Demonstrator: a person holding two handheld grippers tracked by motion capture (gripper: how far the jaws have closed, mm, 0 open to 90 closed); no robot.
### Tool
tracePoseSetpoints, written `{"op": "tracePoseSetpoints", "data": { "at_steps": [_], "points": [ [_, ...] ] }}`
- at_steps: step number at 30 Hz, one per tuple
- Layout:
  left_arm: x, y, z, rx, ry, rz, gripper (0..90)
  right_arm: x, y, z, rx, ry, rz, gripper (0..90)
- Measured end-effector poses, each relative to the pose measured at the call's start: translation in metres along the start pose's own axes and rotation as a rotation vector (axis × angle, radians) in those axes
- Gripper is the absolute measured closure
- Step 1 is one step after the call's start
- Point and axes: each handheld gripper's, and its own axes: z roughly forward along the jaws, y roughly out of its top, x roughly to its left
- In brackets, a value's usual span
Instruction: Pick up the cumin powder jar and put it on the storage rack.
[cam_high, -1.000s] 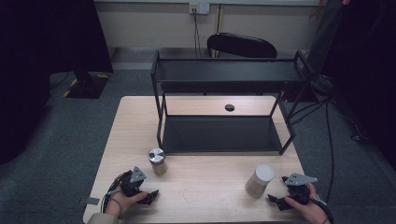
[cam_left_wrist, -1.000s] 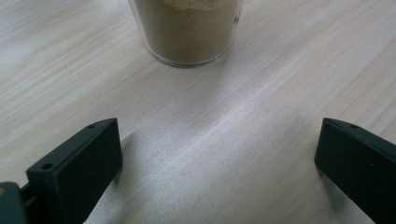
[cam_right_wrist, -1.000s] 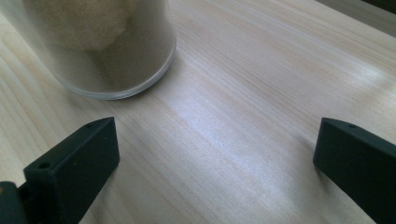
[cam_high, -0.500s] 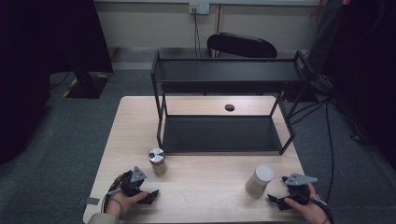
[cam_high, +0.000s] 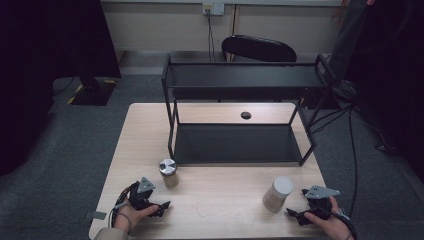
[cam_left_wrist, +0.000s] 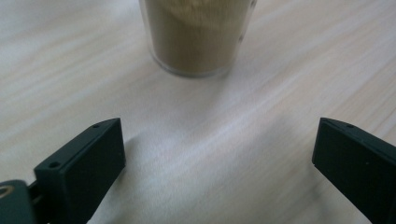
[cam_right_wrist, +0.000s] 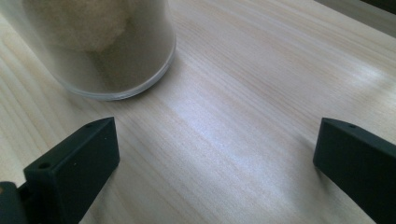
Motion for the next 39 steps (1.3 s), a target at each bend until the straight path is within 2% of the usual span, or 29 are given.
{"op": "tracePoseSetpoints", "data": {
  "at_steps": [2, 8, 13, 17, 27, 35, 39],
  "points": [
    [-0.002, -0.001, 0.000, -0.029, 0.010, -0.012, 1.1, 0.000, 0.000, 0.000, 0.000, 0.000, 0.000, 0.0],
    [-0.006, 0.004, 0.000, -0.064, 0.034, -0.014, 1.1, 0.000, 0.000, 0.000, 0.000, -0.001, 0.001, 0.0],
    [-0.007, 0.013, 0.005, -0.060, 0.041, -0.018, 1.0, 0.000, 0.000, 0.000, 0.000, -0.001, 0.001, 0.0],
    [-0.011, 0.016, 0.010, -0.077, 0.055, -0.027, 1.0, 0.000, 0.000, 0.000, -0.001, -0.001, 0.002, 0.0],
    [-0.008, 0.028, 0.020, -0.086, 0.058, -0.048, 1.1, 0.001, 0.000, 0.001, -0.001, -0.004, 0.005, 0.0],
    [-0.005, 0.036, 0.026, -0.076, 0.050, -0.037, 1.5, 0.001, 0.000, 0.001, -0.001, -0.005, 0.005, 0.0],
    [-0.007, 0.040, 0.030, -0.076, 0.053, -0.023, 4.6, 0.001, 0.000, 0.001, -0.001, -0.004, 0.005, 0.0]
  ]
}}
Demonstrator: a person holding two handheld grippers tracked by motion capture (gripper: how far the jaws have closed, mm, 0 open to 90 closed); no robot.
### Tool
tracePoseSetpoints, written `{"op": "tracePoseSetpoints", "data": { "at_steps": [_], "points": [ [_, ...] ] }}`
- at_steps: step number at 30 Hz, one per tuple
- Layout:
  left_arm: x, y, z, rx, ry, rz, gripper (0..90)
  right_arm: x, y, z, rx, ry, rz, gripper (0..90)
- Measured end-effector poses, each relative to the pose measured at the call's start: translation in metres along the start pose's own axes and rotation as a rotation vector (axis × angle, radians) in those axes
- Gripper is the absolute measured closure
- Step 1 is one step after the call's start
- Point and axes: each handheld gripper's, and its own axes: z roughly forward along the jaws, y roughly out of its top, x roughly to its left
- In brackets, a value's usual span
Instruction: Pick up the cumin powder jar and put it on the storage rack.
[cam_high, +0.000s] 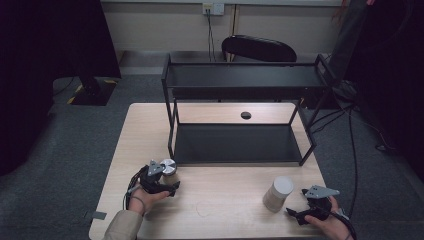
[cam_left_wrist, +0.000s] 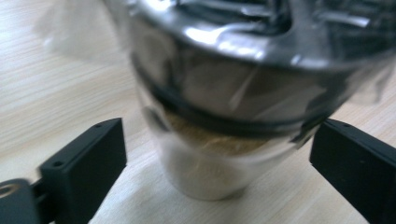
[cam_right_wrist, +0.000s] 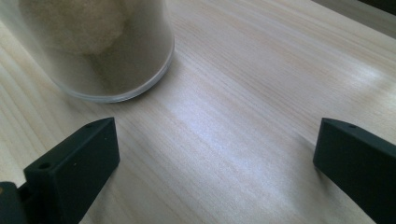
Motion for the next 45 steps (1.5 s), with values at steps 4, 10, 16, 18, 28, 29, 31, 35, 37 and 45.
{"op": "tracePoseSetpoints", "data": {
  "at_steps": [4, 10, 16, 18, 28, 29, 31, 35, 37, 45],
  "points": [
    [-0.0021, 0.0038, 0.0034, 0.007, 0.006, 0.014, 8.8, 0.0000, 0.0000, 0.0000, 0.000, 0.000, 0.000, 0.0],
    [-0.0053, 0.0041, 0.0068, 0.004, 0.030, 0.019, 20.2, 0.0000, 0.0000, 0.0000, 0.000, 0.000, 0.000, 0.0],
    [-0.0052, 0.0025, 0.0097, 0.003, 0.028, 0.017, 30.0, 0.0000, 0.0000, 0.0000, 0.000, 0.000, 0.000, 0.0],
    [-0.0058, 0.0031, 0.0093, 0.006, 0.032, 0.032, 30.3, 0.0000, 0.0000, 0.0000, 0.000, 0.000, 0.000, 0.0],
    [-0.0063, 0.0015, 0.0089, -0.002, 0.036, 0.023, 30.8, 0.0001, 0.0000, 0.0000, 0.000, 0.000, 0.000, 0.0],
    [-0.0065, 0.0005, 0.0092, -0.008, 0.035, 0.018, 30.8, 0.0001, 0.0000, 0.0000, 0.000, 0.000, 0.000, 0.0],
    [-0.0068, 0.0007, 0.0086, -0.006, 0.036, 0.014, 30.8, 0.0001, 0.0000, 0.0000, 0.000, 0.000, 0.000, 0.0],
    [-0.0069, 0.0018, 0.0074, 0.002, 0.036, 0.014, 30.8, 0.0000, 0.0000, 0.0000, 0.000, 0.000, 0.000, 0.0],
    [-0.0059, 0.0024, 0.0067, 0.006, 0.031, 0.014, 30.8, 0.0000, 0.0000, 0.0000, 0.000, 0.000, 0.000, 0.0],
    [-0.0072, 0.0060, 0.0029, 0.013, 0.020, 0.018, 30.8, 0.0001, 0.0000, 0.0000, 0.000, 0.000, 0.000, 0.0]
  ]
}}
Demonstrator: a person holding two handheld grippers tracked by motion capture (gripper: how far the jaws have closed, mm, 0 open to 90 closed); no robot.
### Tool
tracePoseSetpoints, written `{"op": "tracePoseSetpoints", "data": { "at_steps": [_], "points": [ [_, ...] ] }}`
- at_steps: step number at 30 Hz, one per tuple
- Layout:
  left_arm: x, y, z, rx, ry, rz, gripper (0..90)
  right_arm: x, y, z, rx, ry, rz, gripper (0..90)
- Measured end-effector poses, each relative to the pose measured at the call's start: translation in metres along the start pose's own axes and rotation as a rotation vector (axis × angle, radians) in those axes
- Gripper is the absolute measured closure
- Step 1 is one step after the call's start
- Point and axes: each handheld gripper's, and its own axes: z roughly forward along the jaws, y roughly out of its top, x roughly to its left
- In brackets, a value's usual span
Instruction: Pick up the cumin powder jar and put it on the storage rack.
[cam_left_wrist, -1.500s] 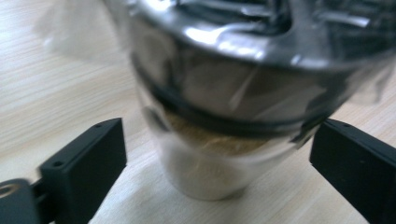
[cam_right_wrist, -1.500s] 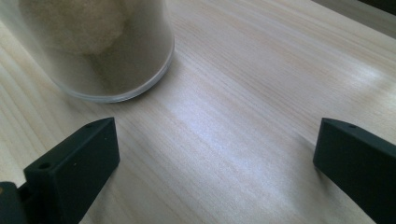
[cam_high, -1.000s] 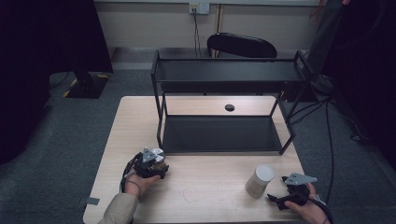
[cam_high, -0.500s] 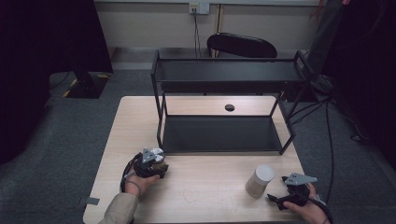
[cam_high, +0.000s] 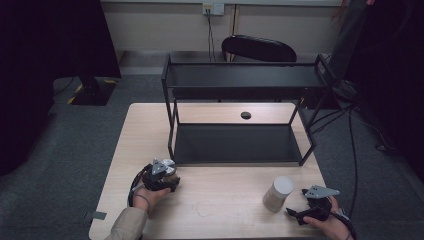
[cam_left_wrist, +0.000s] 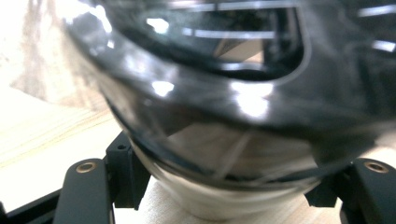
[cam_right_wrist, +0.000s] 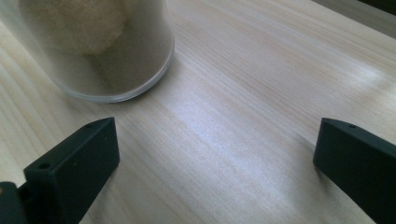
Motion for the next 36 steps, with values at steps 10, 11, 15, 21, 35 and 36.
{"op": "tracePoseSetpoints", "data": {
  "at_steps": [10, 11, 15, 21, 35, 36],
  "points": [
    [-0.002, 0.004, -0.004, 0.010, -0.010, 0.014, 30.8, 0.000, 0.000, 0.000, 0.000, 0.000, 0.000, 0.0],
    [-0.003, 0.005, -0.005, 0.009, -0.011, 0.014, 30.8, 0.000, 0.000, 0.000, 0.000, 0.000, 0.000, 0.0],
    [-0.004, 0.008, -0.006, 0.010, -0.019, 0.023, 30.8, 0.000, 0.000, 0.000, 0.000, 0.000, 0.000, 0.0],
    [-0.007, 0.017, -0.010, 0.015, -0.038, 0.041, 30.8, 0.000, 0.000, 0.000, 0.000, 0.000, 0.000, 0.0],
    [-0.013, 0.044, -0.022, 0.013, -0.109, 0.070, 30.8, 0.000, 0.000, 0.000, 0.000, 0.000, 0.000, 0.0],
    [-0.013, 0.047, -0.023, 0.009, -0.114, 0.070, 30.8, 0.000, 0.000, 0.000, 0.000, 0.000, 0.000, 0.0]
  ]
}}
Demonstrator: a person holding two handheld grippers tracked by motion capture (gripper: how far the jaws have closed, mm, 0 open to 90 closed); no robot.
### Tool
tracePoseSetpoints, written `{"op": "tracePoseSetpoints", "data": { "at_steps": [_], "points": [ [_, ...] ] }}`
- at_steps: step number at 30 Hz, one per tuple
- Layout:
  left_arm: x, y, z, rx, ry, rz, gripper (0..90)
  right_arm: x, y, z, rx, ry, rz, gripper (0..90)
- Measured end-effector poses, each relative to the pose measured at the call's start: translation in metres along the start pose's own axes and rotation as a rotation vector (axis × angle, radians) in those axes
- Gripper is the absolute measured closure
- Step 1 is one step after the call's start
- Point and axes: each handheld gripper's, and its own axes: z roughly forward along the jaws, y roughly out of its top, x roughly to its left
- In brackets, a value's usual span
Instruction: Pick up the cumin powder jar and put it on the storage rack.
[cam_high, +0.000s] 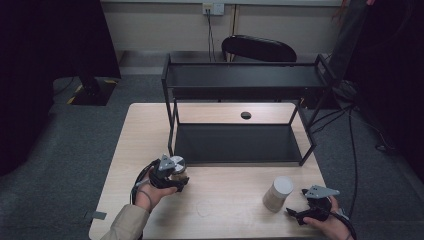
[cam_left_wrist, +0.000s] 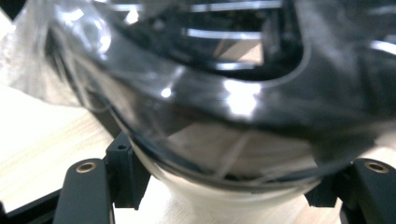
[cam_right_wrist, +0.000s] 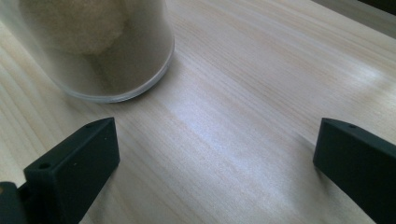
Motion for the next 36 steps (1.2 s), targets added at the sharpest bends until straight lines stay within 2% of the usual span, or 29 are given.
{"op": "tracePoseSetpoints", "data": {
  "at_steps": [11, 13, 15, 20, 29, 31, 36],
  "points": [
    [0.001, 0.042, -0.016, -0.009, -0.033, 0.041, 30.8, 0.000, 0.000, 0.000, 0.000, 0.000, 0.000, 0.0],
    [0.002, 0.049, -0.019, -0.021, -0.047, 0.033, 30.8, 0.000, 0.000, 0.000, 0.000, 0.000, 0.000, 0.0],
    [0.002, 0.059, -0.022, -0.017, -0.047, 0.055, 30.8, 0.000, 0.000, 0.000, 0.000, 0.000, 0.000, 0.0],
    [0.002, 0.079, -0.029, -0.023, -0.062, 0.068, 30.8, 0.000, 0.000, 0.000, 0.000, 0.000, 0.000, 0.0],
    [0.006, 0.110, -0.038, -0.033, -0.094, 0.069, 30.8, 0.000, 0.000, 0.000, 0.000, 0.000, -0.001, 0.0],
    [0.005, 0.117, -0.040, -0.026, -0.089, 0.083, 30.8, 0.000, 0.000, 0.000, 0.000, 0.000, 0.001, 0.0],
    [0.008, 0.129, -0.042, -0.028, -0.102, 0.079, 30.8, 0.000, 0.000, 0.000, 0.000, 0.000, 0.001, 0.0]
  ]
}}
